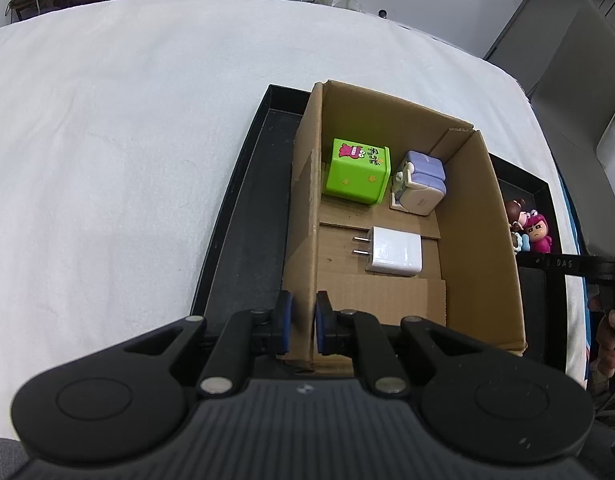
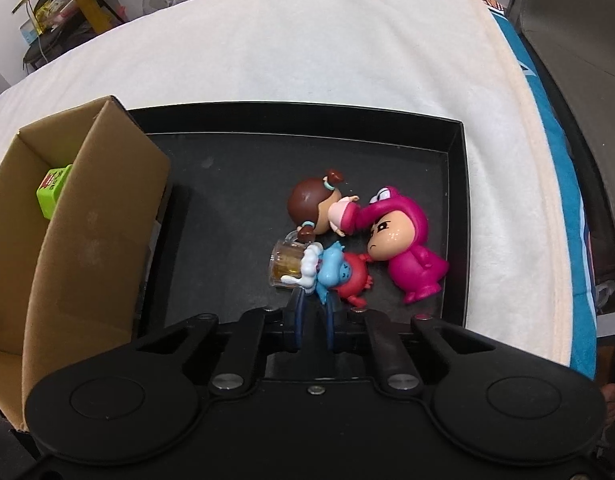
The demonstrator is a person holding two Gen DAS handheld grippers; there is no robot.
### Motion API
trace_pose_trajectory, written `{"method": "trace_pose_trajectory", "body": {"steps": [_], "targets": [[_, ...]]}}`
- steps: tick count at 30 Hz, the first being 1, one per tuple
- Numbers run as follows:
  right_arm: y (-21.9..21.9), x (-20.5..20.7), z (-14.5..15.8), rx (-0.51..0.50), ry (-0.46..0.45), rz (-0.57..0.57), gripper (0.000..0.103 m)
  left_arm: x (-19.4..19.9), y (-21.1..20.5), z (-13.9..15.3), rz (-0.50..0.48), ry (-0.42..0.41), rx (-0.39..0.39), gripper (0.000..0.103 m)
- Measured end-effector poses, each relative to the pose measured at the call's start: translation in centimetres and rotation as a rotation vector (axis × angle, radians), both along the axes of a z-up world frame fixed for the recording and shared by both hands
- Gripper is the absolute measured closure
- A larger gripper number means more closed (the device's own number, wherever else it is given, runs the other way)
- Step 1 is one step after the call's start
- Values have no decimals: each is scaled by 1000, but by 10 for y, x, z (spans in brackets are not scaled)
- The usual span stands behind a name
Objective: Organize rigid objects
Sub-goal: 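Close the right gripper on the glass jar with the blue doll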
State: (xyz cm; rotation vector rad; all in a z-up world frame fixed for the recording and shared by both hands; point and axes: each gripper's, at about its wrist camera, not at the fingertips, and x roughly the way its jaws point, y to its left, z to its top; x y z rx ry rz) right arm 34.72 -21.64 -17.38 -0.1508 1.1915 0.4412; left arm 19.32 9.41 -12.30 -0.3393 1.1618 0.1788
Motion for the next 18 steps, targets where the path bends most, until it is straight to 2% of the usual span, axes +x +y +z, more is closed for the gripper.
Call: {"method": "trace_pose_trajectory", "body": {"steps": [1, 3, 4, 5, 18], "targets": [[0, 0, 2, 1, 1, -6, 88, 0, 0, 0, 0, 0, 0, 92], [-2, 0, 6, 9, -4, -30, 69, 0, 0, 0, -1, 0, 1, 92], [-2, -1, 9, 3, -20, -35, 44, 0, 0, 0, -1, 0, 2, 92], [-1, -1, 11, -3, -41, -37, 29, 0, 0, -1, -1, 0, 3, 92], [12, 12, -6, -10, -37, -93, 28, 1, 1, -1, -4, 0, 0, 92]]}}
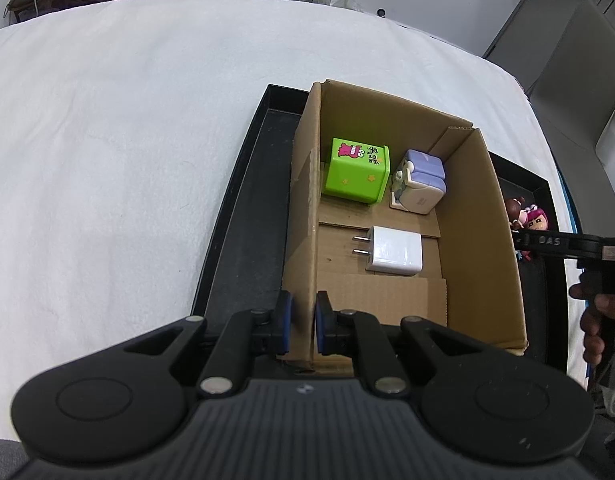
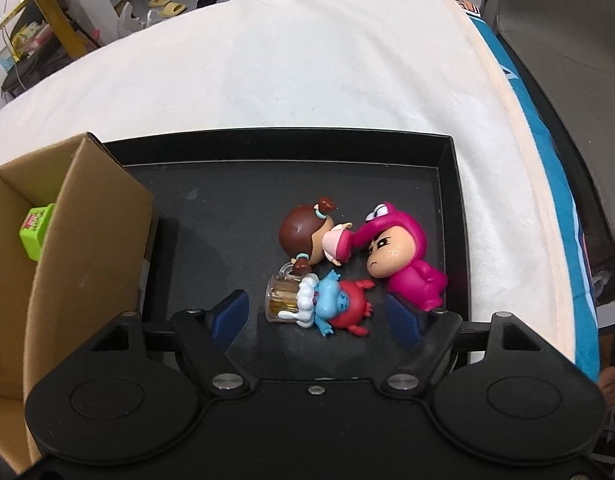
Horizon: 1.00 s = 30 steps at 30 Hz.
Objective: Organize rigid objects
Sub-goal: 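Close the right gripper on the glass jar with the blue doll, then lift the jar and blue doll and carry them over the box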
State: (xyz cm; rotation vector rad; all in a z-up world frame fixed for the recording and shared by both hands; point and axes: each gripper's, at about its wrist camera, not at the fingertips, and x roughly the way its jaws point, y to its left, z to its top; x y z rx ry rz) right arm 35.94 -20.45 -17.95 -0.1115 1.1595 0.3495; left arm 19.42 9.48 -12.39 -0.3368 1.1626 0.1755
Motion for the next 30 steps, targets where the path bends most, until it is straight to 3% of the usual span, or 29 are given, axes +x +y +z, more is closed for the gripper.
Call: {"method": "trace_pose_trajectory", "body": {"steps": [4, 5, 6, 23, 30], "targets": [[11, -1, -9, -46, -5, 15, 33, -1, 0, 1, 3, 0, -5, 92], [12, -2, -12, -66, 1, 16, 42, -1, 1, 1, 4, -2, -7, 92], [12, -3, -12, -81, -5, 14, 43, 0, 1, 1, 4, 2, -7, 92], [17, -36, -9, -104, 53, 140, 43, 0, -2, 0, 5, -1, 5, 93], [17, -40, -10, -114, 47, 139, 40, 0, -1, 1, 5, 0, 5, 93]]}}
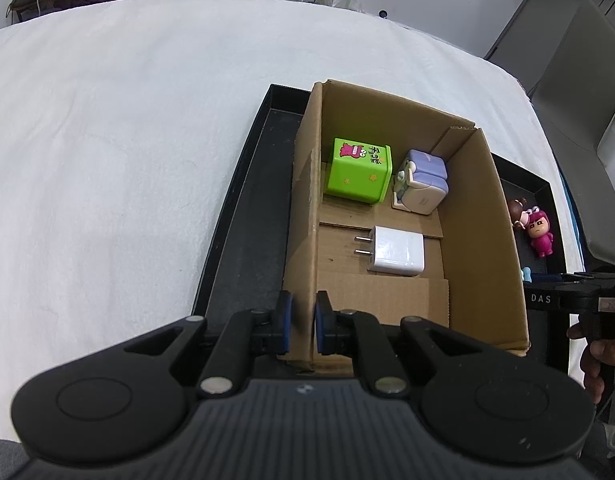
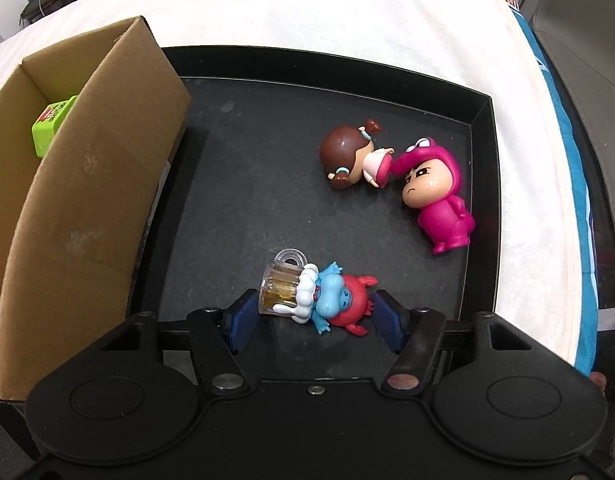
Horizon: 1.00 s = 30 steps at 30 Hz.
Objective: Organize rigid objects
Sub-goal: 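Lift the jar and blue doll and carry them over the box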
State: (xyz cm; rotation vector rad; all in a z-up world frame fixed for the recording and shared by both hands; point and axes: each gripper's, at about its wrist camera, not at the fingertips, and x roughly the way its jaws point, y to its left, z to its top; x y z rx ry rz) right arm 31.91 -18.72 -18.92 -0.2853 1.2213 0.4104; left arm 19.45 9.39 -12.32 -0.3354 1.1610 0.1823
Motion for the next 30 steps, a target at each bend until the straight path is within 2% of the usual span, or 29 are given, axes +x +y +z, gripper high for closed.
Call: {"method": "trace_pose_trajectory", "body": {"steps": [4, 9, 11, 13, 21, 30], "targets": [[-2, 5, -2, -1, 0, -18, 34, 0, 0, 0, -1, 1, 3, 93], [-4, 9, -3, 0, -2, -24, 32, 1, -1, 0, -6, 3, 8, 93], [-5, 9, -4, 2, -4, -28, 34, 1, 0, 0, -6, 3, 8, 93], [-4, 8, -3, 4, -6, -20, 44, 1, -1, -1, -6, 4, 9, 93], [-8, 4, 10, 37, 2, -23, 44, 0, 0, -2, -4, 2, 9, 93], [-13, 1, 40, 139, -20, -25, 44, 1, -3, -1, -8, 3, 16, 93]]}}
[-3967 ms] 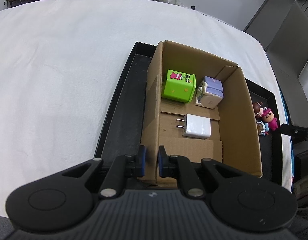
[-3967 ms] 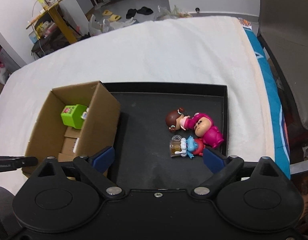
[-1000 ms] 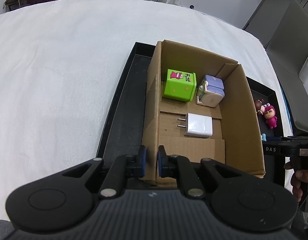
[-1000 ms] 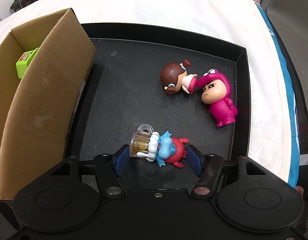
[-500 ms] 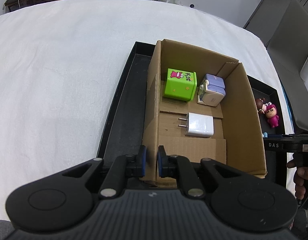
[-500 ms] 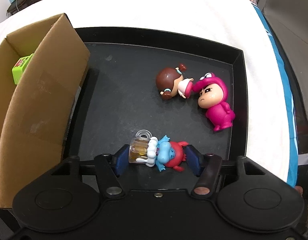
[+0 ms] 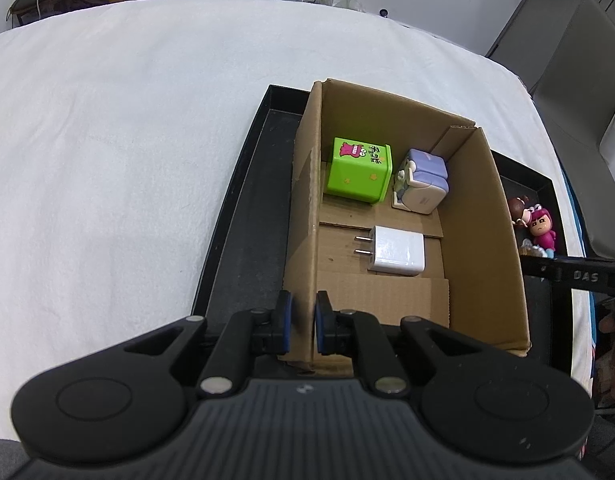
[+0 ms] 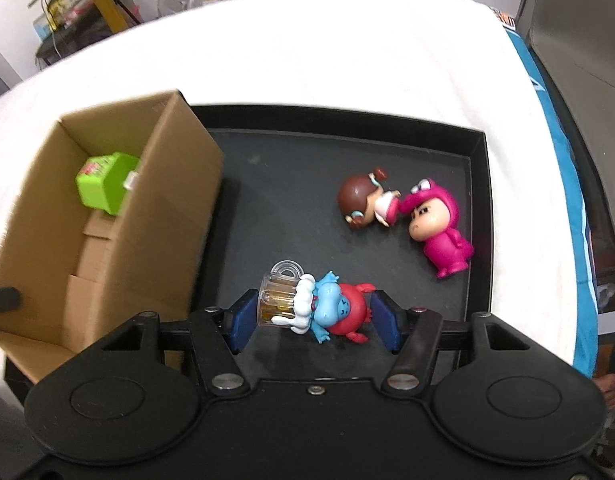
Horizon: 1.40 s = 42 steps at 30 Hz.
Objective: Organize rigid objects
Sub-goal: 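Lift the jar and blue doll and carry them over the box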
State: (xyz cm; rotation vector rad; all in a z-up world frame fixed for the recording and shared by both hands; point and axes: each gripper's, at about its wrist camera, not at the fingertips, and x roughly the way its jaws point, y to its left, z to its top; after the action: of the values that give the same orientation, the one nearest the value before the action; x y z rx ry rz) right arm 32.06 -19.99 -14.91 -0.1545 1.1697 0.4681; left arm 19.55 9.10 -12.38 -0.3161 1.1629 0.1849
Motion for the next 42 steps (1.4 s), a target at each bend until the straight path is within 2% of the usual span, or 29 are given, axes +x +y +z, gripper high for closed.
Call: {"method": "trace_pose_trajectory", "body": {"steps": [12, 16, 27, 42], "targets": [[2, -7, 40, 119, -57, 5, 44, 3, 1, 0, -19, 13, -3, 93], [3, -10, 53, 155, -80, 7, 44, 6, 6, 1, -20, 29, -34, 92], [12, -18, 82, 249, -141, 21, 44, 11, 9, 2, -28, 55, -47, 92], [42, -30, 89, 317, -147, 106, 44, 13, 9, 1, -39, 62, -47, 92]]}}
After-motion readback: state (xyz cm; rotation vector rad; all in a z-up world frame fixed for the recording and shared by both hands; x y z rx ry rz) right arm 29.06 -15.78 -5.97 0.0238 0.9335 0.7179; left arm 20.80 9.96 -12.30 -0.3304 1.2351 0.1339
